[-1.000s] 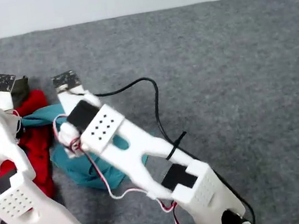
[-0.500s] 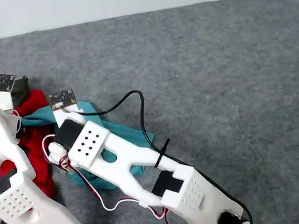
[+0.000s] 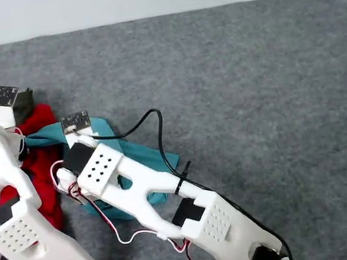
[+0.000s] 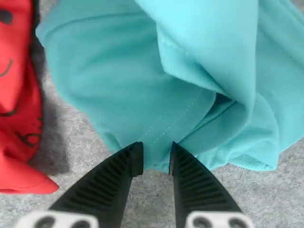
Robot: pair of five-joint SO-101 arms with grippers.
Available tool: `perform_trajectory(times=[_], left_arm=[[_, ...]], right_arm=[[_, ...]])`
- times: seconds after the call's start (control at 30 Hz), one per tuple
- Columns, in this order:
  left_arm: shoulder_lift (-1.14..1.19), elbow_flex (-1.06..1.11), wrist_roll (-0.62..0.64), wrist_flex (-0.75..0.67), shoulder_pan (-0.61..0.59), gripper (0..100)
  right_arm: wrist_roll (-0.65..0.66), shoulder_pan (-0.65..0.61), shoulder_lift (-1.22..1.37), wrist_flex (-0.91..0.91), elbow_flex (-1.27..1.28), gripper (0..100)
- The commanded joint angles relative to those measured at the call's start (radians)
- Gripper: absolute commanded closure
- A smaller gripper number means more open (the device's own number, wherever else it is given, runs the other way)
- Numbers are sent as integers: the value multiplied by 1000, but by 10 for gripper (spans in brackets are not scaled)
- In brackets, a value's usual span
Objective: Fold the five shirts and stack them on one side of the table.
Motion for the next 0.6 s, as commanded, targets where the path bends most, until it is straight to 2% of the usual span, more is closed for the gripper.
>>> perform_trajectory(times=[0.0, 0.33, 0.57], left_arm=[[6, 2, 0, -12, -18, 997], [8, 2, 0, -12, -17, 997], [8, 2, 0, -12, -20, 997]], right_arm=[[-9, -28, -10, -7, -48, 882], [-3, -27, 24, -64, -48, 887], [-9, 18, 68, -64, -48, 887]])
